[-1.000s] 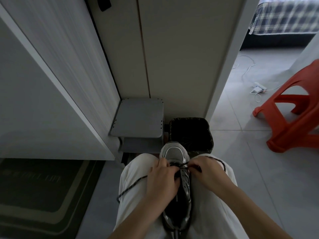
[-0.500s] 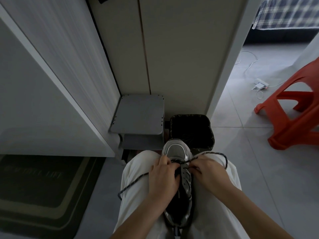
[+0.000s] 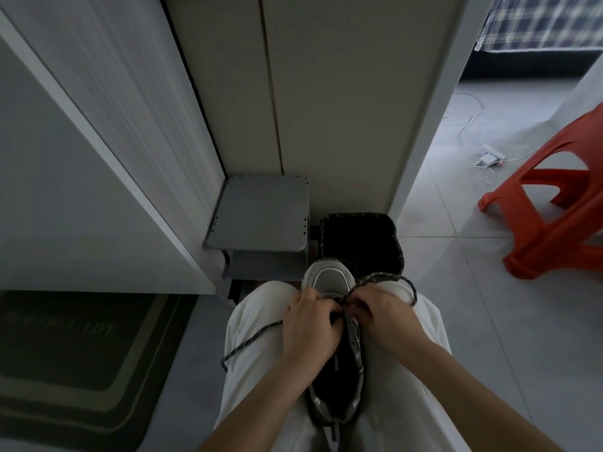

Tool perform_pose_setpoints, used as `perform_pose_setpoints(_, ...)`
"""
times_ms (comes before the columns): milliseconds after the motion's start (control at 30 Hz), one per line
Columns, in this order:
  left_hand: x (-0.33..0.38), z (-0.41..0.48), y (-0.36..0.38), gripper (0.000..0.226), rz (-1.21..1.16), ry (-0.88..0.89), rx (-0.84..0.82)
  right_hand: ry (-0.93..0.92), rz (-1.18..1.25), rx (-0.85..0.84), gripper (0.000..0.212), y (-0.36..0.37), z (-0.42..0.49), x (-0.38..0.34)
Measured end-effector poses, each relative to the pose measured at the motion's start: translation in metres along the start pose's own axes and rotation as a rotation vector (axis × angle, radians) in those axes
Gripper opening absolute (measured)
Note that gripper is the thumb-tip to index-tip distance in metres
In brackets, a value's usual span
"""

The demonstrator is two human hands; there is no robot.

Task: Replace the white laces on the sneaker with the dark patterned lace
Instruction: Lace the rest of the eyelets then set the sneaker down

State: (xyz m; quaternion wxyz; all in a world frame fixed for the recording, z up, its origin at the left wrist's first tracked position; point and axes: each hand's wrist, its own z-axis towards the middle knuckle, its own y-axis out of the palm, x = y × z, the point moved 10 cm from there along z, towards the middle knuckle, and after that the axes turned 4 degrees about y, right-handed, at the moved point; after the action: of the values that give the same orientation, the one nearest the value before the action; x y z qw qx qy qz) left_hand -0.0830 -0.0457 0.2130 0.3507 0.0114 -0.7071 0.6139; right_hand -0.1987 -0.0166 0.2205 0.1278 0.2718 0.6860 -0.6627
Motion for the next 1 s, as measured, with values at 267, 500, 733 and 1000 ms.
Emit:
perform_pose_setpoints(267, -0.004, 0.005, 0.003, 0.011, -0.024, -0.012, -0.008, 0.036, 0.057, 0.064, 0.018, 0.001, -0.008, 0.004)
perform_pose_setpoints(500, -0.022, -0.005, -0.005, 0.025, -0.304, -0.154, 0.032, 0.116, -0.063, 0.128, 0.059, 0.000, -0.031, 0.010)
perform_pose_setpoints(733, -0.127, -0.061, -0.056, 0.008, -0.564, -0.592, 0.144, 0.147, -0.055, 0.157, 0.059, -0.003, -0.029, 0.014)
perform_pose_setpoints(1000, -0.103, -0.061, -0.045, 0.012, 0.005, -0.373, -0.130, 0.081, -0.063, 0.144, 0.050, 0.006, -0.032, 0.001)
